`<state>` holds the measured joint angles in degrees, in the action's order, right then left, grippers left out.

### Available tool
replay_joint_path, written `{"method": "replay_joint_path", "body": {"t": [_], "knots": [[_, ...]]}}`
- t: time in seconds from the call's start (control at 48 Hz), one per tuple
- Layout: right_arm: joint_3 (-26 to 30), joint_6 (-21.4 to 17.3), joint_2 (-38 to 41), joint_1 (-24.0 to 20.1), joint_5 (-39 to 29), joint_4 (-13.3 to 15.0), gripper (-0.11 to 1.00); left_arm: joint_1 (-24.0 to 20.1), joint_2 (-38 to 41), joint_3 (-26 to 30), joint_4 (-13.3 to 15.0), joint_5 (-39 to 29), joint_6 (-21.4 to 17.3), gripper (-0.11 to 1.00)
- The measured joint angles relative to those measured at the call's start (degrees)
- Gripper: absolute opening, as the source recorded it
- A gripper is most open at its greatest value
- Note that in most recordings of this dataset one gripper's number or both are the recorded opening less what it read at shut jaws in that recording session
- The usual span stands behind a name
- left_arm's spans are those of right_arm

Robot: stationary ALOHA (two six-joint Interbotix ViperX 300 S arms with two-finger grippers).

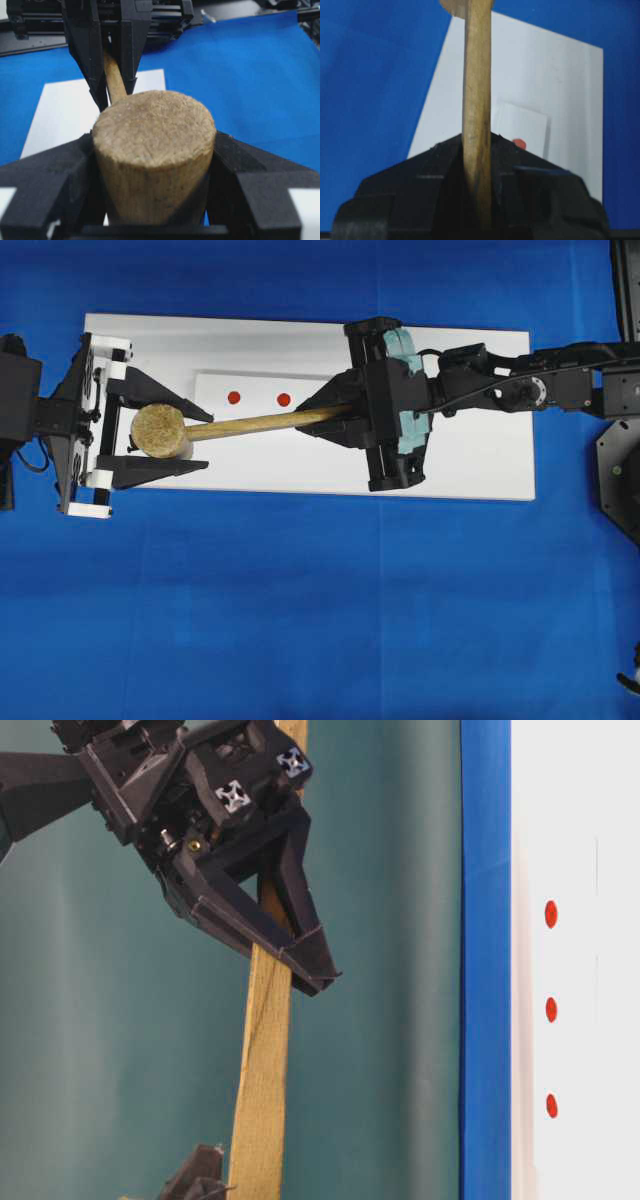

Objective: Hit the mark with a hammer.
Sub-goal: 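Hold the head with the left gripper and regrasp the handle with the right, then open the left gripper and raise the mallet with the right gripper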

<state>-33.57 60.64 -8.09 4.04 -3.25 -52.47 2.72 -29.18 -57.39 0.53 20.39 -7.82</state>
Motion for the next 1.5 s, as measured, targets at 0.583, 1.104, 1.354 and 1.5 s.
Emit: {"method": "replay_joint_path", "body": {"t": [0.583, 1.104, 1.354, 1.5], "knots": [[0.0, 0.35, 0.0, 0.35, 0.0, -6.33, 0.01, 0.0, -0.88, -0.09, 0.09, -0.7, 0.79, 0.77], [-4.57, 0.35, -3.87, 0.09, 0.09, -10.63, 0.01, -0.7, -16.17, -6.94, 0.09, -7.65, 0.53, 0.73], [-7.91, 0.44, -7.12, 0.26, 0.26, -12.39, 0.01, -0.7, -28.56, -9.93, 0.09, -16.7, 0.62, 0.73], [-8.7, 0.35, -7.29, 0.26, 0.35, -13.18, 0.01, -0.7, -33.05, -10.55, 0.09, -21.45, 0.62, 0.72]]}}
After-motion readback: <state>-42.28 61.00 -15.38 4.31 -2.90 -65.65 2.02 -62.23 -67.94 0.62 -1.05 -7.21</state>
